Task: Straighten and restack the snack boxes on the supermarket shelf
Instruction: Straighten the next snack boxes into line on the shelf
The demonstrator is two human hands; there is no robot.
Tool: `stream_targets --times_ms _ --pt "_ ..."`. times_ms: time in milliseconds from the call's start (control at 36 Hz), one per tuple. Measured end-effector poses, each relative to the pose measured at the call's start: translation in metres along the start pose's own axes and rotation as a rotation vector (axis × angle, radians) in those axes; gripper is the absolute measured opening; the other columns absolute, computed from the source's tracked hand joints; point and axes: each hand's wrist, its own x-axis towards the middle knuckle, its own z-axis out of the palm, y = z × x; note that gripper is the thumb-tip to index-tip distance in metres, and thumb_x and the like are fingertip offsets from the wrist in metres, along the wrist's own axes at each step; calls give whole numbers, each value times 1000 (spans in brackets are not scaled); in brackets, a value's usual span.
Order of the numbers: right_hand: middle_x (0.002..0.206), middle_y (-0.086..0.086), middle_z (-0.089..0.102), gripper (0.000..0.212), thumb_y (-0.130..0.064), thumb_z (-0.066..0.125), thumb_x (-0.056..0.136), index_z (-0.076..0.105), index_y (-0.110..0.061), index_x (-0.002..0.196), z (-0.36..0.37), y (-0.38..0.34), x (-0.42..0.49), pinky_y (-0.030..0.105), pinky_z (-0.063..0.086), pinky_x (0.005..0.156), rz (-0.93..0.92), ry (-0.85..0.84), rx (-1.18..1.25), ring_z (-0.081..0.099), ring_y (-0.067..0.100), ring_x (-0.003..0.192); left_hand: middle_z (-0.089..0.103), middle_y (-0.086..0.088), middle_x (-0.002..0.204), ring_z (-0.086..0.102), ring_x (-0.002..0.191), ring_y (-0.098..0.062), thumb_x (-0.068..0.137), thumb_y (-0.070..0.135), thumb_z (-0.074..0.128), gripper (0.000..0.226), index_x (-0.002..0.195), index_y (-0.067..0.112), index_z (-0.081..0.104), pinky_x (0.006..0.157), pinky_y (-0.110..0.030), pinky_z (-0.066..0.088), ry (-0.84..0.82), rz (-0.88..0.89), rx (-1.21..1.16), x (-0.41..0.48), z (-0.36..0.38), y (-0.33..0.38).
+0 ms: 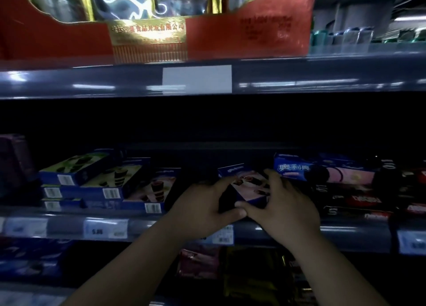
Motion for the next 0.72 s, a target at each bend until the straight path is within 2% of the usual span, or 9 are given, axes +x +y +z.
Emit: stream_targets --times_ms 56,139,278,389,472,611,667,722 --pt "139 -8 49 98 -89 46 64 20 -38 144 -2 -2 0 31 47 82 5 -20 5 53 17 117 64 7 123 56 110 -5 88 62 53 64 144 33 42 93 -20 45 83 100 112 -8 -5 -3" --pt "135 -8 51 92 -87 51 65 24 -40 140 -3 -3 0 30 46 74 36 -28 24 55 18 112 60 4 132 51 126 -18 87 54 54 54 132 25 58 105 -37 42 211 156 265 -27 -22 -11" --pt "122 -5 60 84 -85 55 62 39 -33 126 1 -12 -4 31 50 63 40 88 23 60 19 97 63 -3 125 55 121 -28 87 42 58 41 121 19 65 98 -45 45 386 82 385 -64 -65 -55" --pt "116 -6 58 72 -80 61 61 45 -33 114 9 -42 -9 33 49 62 3 174 169 57 17 94 64 -10 119 57 111 -35 85 39 54 46 122 13 63 91 -46 47 435 -51 515 -90 -88 -94" --pt "116 -10 54 74 -85 53 61 44 -35 115 18 -77 -11 31 49 65 -67 173 164 55 14 94 65 -12 114 60 104 -37 83 36 51 47 120 10 64 88 -44 47 432 -76 556 -105 -93 -117" --pt "115 -9 51 75 -85 53 62 46 -33 115 38 -133 -8 33 50 72 -87 153 182 53 13 98 69 -5 116 58 115 -32 91 27 56 31 116 14 68 102 -51 39 463 23 617 -116 -93 -140" --pt "112 -7 51 76 -85 54 63 47 -32 117 48 -153 -7 33 50 72 -83 176 158 53 16 98 67 -6 122 55 121 -33 88 25 60 36 123 14 65 107 -53 35 442 44 634 -118 -91 -147" --pt "111 -3 49 82 -89 49 62 46 -31 121 59 -170 -6 35 49 74 -60 174 120 52 20 99 64 -9 127 52 126 -34 88 24 56 43 129 13 61 110 -54 32 419 60 642 -121 -90 -153"
